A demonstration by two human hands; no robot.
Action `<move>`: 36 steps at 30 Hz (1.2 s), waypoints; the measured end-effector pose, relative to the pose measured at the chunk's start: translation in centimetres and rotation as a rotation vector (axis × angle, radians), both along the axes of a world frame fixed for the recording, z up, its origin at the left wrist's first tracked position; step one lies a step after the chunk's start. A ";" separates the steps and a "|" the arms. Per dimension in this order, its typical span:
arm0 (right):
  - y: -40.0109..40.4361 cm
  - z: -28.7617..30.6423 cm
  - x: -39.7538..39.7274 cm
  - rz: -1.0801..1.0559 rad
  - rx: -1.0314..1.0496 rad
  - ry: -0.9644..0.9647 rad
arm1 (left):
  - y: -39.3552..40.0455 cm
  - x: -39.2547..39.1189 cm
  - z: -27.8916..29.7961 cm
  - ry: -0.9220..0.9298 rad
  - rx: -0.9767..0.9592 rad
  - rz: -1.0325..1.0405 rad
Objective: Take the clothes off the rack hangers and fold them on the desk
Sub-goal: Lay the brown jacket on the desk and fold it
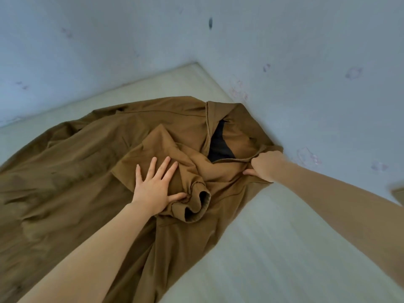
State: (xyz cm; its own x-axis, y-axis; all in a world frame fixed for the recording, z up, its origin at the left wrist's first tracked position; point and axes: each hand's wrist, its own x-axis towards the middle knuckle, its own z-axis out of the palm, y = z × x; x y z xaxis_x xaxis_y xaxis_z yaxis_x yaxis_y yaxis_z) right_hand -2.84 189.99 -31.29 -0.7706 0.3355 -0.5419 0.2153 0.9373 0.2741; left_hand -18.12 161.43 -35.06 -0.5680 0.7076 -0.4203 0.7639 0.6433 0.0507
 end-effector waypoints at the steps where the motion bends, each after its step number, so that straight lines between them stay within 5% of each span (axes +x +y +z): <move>1: 0.1 -0.3 0.0 -0.019 0.015 0.013 | 0.1 -0.1 0.3 -0.001 0.002 0.004; 8: -2.2 1.1 0.7 -0.186 0.160 0.150 | -3.8 4.8 3.0 0.003 0.434 0.160; 11: -6.8 2.5 0.3 0.057 0.214 0.470 | -7.8 7.7 2.9 0.015 0.530 0.136; 13: -10.2 3.2 -0.2 0.338 0.007 0.600 | -10.0 9.5 3.0 -0.012 0.537 0.148; 19: -18.8 3.3 -1.6 0.768 -0.472 0.340 | -13.1 13.6 3.4 -0.171 0.477 0.179; 26: -23.1 1.1 -0.3 0.951 -0.328 -0.003 | -15.6 15.1 3.7 -0.110 0.198 0.144; 32: -22.8 2.2 0.5 0.929 -0.375 0.043 | -15.1 17.4 4.8 -0.152 -0.017 0.157; 36: -21.5 3.2 0.2 0.798 -0.363 -0.037 | -15.4 16.7 6.0 -0.190 0.039 0.243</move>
State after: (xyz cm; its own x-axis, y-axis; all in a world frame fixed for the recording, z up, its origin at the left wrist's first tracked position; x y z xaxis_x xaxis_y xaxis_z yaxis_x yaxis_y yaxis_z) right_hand -2.67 168.47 -28.08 -0.6815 -0.4937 -0.5402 -0.5445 0.8353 -0.0764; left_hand -1.37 146.00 -29.10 -0.6365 0.5789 -0.5097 0.5629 0.8004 0.2061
